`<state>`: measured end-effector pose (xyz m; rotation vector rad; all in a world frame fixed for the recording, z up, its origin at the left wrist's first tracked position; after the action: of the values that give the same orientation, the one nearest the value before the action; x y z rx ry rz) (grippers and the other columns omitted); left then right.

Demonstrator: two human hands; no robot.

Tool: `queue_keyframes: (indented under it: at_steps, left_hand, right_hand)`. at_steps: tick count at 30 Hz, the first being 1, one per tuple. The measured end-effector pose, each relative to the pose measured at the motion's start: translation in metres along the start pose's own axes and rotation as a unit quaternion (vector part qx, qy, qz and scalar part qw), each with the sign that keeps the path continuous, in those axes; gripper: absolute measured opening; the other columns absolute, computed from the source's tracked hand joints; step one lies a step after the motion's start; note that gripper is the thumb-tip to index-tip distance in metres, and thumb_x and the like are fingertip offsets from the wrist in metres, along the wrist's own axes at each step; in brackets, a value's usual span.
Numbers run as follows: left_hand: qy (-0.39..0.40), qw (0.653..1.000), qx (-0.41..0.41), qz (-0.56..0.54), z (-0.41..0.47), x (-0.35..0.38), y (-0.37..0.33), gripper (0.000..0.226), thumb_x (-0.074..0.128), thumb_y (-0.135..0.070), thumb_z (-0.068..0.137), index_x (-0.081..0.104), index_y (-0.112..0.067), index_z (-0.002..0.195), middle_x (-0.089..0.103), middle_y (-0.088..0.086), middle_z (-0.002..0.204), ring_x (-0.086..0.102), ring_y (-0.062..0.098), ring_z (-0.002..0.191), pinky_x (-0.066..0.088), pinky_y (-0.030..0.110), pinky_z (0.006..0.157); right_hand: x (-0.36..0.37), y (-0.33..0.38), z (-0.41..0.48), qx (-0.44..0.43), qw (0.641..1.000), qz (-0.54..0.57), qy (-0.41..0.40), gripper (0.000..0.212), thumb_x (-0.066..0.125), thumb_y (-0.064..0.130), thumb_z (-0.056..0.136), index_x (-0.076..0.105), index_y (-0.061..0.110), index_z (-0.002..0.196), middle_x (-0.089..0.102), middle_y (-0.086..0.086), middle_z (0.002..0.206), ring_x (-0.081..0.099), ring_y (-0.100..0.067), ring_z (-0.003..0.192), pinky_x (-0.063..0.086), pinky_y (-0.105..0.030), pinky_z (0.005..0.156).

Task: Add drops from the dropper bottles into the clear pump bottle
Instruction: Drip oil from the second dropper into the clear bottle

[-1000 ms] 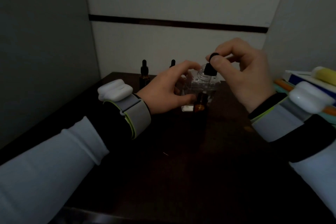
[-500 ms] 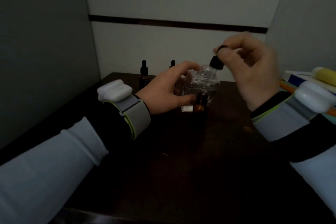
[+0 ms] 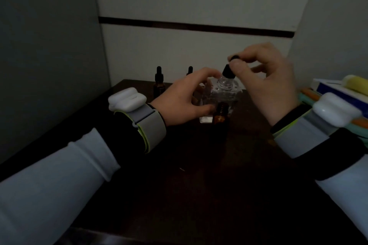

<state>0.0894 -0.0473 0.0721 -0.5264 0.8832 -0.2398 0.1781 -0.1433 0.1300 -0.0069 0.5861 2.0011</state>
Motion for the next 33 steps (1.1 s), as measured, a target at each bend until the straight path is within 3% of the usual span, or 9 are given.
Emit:
queue_keyframes:
  at_steps: [5, 15, 20, 33]
  left_hand:
    - [0.003, 1.0, -0.003, 0.004, 0.0001, 0.0003, 0.0004, 0.059, 0.07, -0.02, 0.081, 0.041, -0.03, 0.131, 0.051, -0.002, 0.12, 0.055, 0.008, 0.103, 0.051, 0.018, 0.079]
    - [0.003, 1.0, -0.003, -0.002, 0.0004, 0.0003, 0.0, 0.059, 0.07, -0.021, 0.081, 0.041, -0.03, 0.131, 0.052, 0.0, 0.122, 0.056, 0.007, 0.104, 0.05, 0.021, 0.08]
    - [0.001, 1.0, -0.002, -0.006, 0.0001, 0.0002, -0.0006, 0.058, 0.07, -0.022, 0.081, 0.041, -0.029, 0.131, 0.052, -0.001, 0.122, 0.056, 0.007, 0.103, 0.051, 0.018, 0.079]
    - [0.004, 1.0, -0.006, -0.007, 0.0004, 0.0003, 0.0004, 0.059, 0.07, -0.02, 0.081, 0.041, -0.029, 0.131, 0.052, -0.001, 0.121, 0.056, 0.006, 0.103, 0.05, 0.015, 0.079]
  right_hand:
    - [0.0014, 0.0017, -0.0001, -0.005, 1.0, -0.015, 0.006, 0.011, 0.056, 0.039, 0.079, 0.05, 0.042, 0.07, 0.052, 0.021, 0.08, 0.054, -0.01, 0.09, 0.042, -0.025, 0.074]
    - [0.0029, -0.0021, -0.0012, -0.001, 1.0, -0.019, 0.013, 0.011, 0.056, 0.038, 0.08, 0.057, 0.027, 0.076, 0.053, 0.018, 0.08, 0.054, -0.01, 0.088, 0.042, -0.025, 0.074]
    - [0.0046, 0.0013, -0.001, -0.004, 1.0, -0.016, 0.019, 0.007, 0.055, 0.039, 0.079, 0.052, 0.037, 0.073, 0.053, 0.018, 0.081, 0.055, -0.011, 0.087, 0.042, -0.024, 0.075]
    - [0.0061, 0.0004, -0.0016, 0.001, 1.0, -0.006, 0.029, 0.006, 0.054, 0.042, 0.078, 0.055, 0.038, 0.074, 0.055, 0.017, 0.082, 0.056, -0.014, 0.088, 0.042, -0.024, 0.074]
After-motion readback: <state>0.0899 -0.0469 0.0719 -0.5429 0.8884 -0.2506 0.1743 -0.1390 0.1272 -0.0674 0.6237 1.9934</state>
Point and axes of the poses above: each hand's wrist, its own z-axis towards the middle knuckle, its own x-axis out of the palm, y = z × x, the point moved 10 cm from there along z, towards the middle knuckle
